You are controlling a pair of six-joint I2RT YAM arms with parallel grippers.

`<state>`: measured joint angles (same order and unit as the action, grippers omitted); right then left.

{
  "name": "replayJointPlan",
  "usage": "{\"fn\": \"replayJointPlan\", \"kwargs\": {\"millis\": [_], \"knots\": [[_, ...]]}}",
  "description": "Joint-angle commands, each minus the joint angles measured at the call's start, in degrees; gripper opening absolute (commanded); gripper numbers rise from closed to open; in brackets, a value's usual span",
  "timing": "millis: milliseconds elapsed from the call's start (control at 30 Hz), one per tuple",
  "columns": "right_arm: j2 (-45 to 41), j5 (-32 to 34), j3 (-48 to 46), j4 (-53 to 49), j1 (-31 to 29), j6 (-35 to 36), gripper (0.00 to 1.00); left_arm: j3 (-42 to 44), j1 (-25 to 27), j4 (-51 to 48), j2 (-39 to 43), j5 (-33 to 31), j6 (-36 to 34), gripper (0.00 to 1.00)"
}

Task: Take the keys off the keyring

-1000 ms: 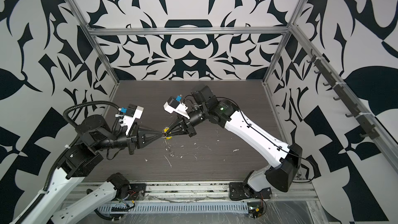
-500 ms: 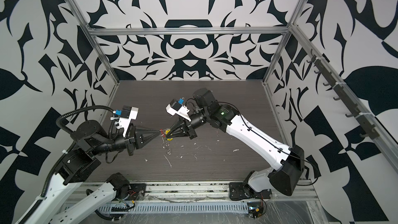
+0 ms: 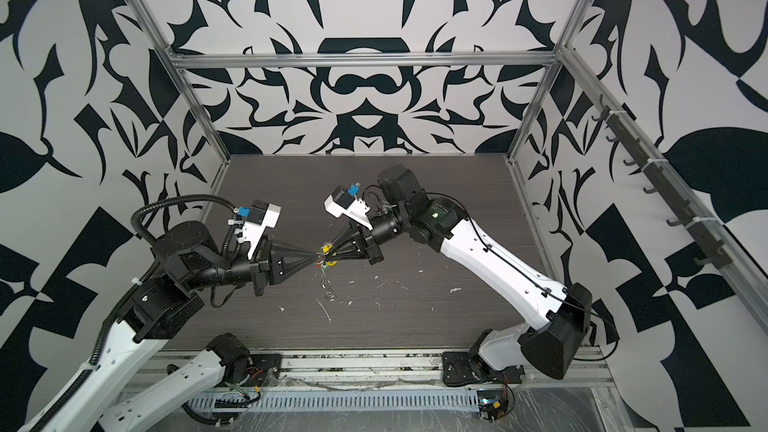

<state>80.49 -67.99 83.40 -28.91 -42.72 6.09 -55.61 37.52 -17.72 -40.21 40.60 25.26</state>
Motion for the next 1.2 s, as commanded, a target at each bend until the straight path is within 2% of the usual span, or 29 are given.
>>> {"fn": "replayJointPlan", "kwargs": {"millis": [0,333,1167], "knots": [[1.6,-1.7,5.1,-2.7,2.8,1.7,0.0,-2.9,0.5,-3.5,0.6,7.4,-2.1,0.0],[5.3,-3.3,9.6,-6.0,2.8,1.6,0.0,-3.0,0.5,-4.8,0.9,8.1,-3.3,0.0],[8.8,-6.1,12.2,-3.7,2.8,-1.5,0.0,-3.0,0.5,-5.7,0.3,10.5,-4.1,0.0]]}}
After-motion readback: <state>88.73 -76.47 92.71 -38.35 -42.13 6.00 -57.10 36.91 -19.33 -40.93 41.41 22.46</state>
